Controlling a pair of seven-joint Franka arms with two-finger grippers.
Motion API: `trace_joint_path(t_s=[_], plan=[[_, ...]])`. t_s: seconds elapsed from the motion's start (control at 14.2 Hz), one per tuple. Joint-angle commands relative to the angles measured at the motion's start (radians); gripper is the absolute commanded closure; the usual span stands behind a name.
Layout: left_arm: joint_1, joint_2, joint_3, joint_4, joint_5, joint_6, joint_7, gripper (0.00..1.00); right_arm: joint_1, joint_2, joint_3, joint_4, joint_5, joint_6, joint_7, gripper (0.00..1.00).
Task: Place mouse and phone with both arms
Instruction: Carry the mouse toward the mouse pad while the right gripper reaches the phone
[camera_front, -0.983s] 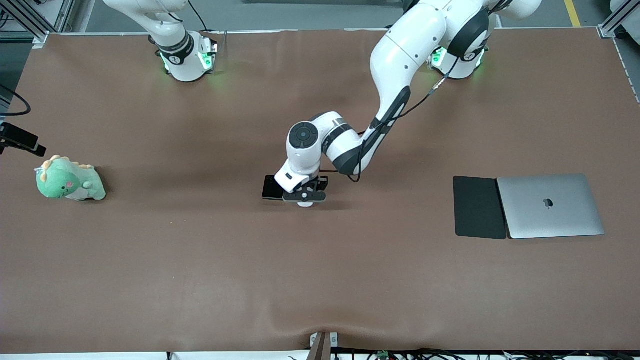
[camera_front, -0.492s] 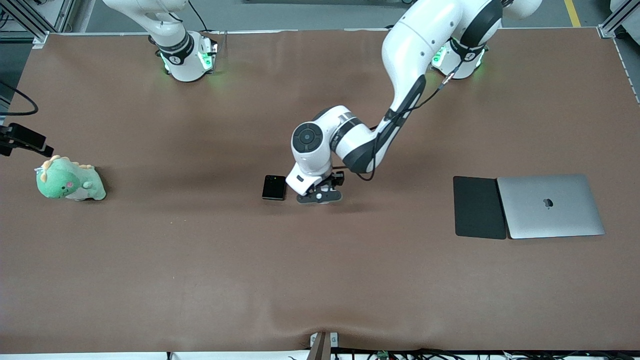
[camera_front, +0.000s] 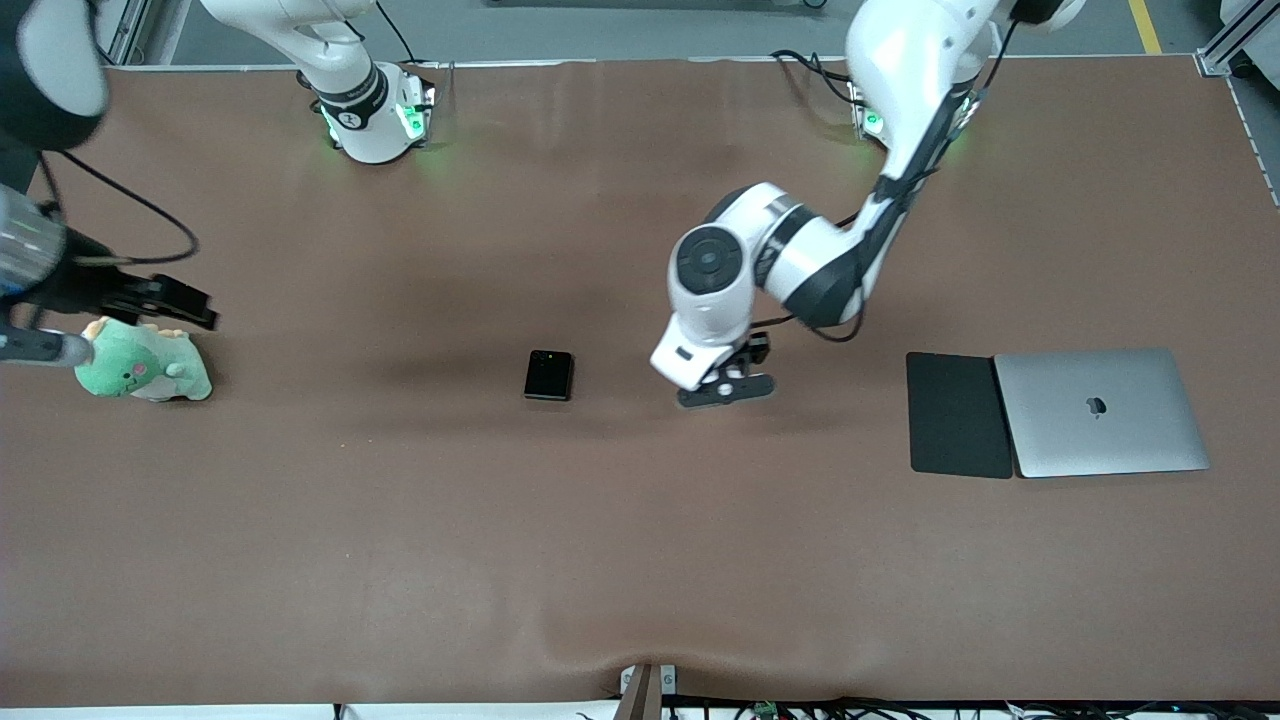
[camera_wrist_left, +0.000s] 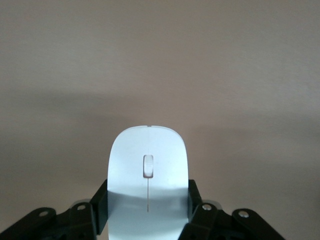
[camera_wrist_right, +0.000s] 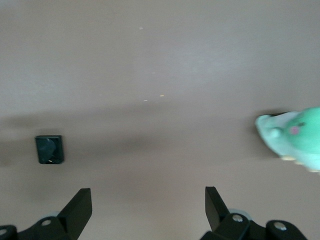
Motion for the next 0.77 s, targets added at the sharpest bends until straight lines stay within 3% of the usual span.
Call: trace_joint_path(t_s=[0.0, 0.35, 0.7], plan=[[0.055, -0.151, -0.011, -0.209, 0.014, 0.074, 0.046, 1.00, 0.106, 0.049, -0.005, -0.043, 0.014, 0.091, 0.111, 0.00], [0.202, -0.278, -0.013, -0.393, 0.009, 0.152, 0.216, 1.00, 0.314, 0.181, -0.007, -0.046, -0.001, 0.282, 0.237, 0.00], [0.371, -0.292, -0.016, -0.432, -0.003, 0.191, 0.435, 1.00, 0.467, 0.359, -0.005, -0.046, 0.001, 0.487, 0.389, 0.00]])
